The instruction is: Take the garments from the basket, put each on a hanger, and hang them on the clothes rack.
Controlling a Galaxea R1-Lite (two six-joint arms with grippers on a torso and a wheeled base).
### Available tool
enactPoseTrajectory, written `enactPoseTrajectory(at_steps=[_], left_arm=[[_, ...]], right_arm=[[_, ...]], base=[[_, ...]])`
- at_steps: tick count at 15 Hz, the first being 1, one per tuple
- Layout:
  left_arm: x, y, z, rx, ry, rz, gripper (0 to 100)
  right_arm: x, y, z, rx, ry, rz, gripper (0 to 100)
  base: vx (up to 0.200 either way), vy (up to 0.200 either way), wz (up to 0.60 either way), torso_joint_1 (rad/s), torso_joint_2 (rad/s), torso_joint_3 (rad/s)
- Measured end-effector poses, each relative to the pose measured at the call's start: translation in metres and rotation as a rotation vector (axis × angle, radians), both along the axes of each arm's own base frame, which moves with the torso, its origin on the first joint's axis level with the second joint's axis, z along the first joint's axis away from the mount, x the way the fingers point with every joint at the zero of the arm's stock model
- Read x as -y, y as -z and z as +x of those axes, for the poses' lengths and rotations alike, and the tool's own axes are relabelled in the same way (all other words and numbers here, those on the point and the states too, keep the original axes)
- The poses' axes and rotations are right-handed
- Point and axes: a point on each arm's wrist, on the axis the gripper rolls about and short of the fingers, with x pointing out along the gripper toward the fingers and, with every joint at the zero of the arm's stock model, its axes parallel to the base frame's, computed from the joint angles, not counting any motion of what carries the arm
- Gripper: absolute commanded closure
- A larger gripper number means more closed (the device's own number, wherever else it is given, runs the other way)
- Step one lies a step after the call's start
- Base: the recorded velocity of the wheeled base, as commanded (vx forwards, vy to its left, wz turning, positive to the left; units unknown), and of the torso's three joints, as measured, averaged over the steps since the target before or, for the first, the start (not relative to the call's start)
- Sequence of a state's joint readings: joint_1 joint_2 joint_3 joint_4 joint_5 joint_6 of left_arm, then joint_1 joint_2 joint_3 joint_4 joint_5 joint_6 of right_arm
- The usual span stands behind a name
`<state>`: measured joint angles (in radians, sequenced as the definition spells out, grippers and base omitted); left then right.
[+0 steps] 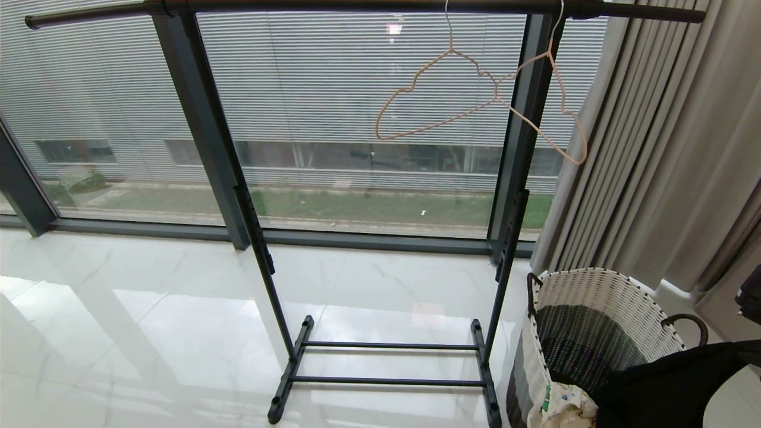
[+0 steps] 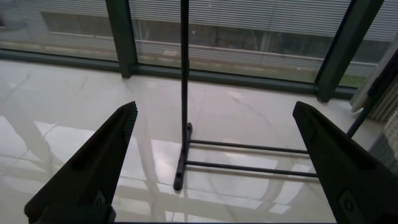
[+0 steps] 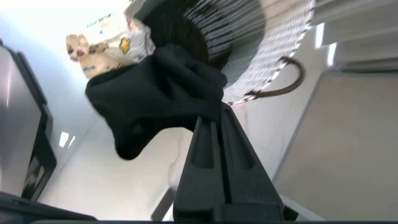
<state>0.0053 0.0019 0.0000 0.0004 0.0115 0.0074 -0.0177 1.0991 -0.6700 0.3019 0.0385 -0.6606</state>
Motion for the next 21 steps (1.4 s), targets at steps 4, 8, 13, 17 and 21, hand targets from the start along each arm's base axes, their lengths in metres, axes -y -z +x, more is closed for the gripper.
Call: enactPoseTrajectory(at_steps=[4, 8, 13, 17, 21], left_arm=[[0.0, 0.0, 0.0, 0.0, 0.0, -0.001, 0], [0.0, 0.0, 0.0, 0.0, 0.0, -0.001, 0], [0.0, 0.0, 0.0, 0.0, 0.001, 0.011, 0], [0.001, -0.008, -0.001, 0.019, 0.076, -0.001, 0], [0.002, -0.076, 0.012, 0.027, 0.193, -0.06, 0]], right_arm=[[-0.003, -0.005, -0.006, 0.035, -0.026, 0.0, 100], [-0.006, -0.007, -0.007, 0.045, -0.049, -0.002, 100], [-0.007, -0.004, -0.009, 0.021, -0.057, -0.017, 100], [-0.007, -0.004, -0.009, 0.02, -0.06, -0.018, 100], [-0.007, -0.004, -0.01, 0.021, -0.067, -0.013, 100]], base=[[-0.2, 0.0, 0.0, 0.001, 0.0, 0.0], [-0.15, 0.0, 0.0, 0.003, 0.0, 0.003], [0.0, 0.0, 0.0, 0.0, 0.0, 0.0], [0.0, 0.0, 0.0, 0.0, 0.0, 0.0], [0.0, 0.0, 0.0, 0.0, 0.0, 0.0]])
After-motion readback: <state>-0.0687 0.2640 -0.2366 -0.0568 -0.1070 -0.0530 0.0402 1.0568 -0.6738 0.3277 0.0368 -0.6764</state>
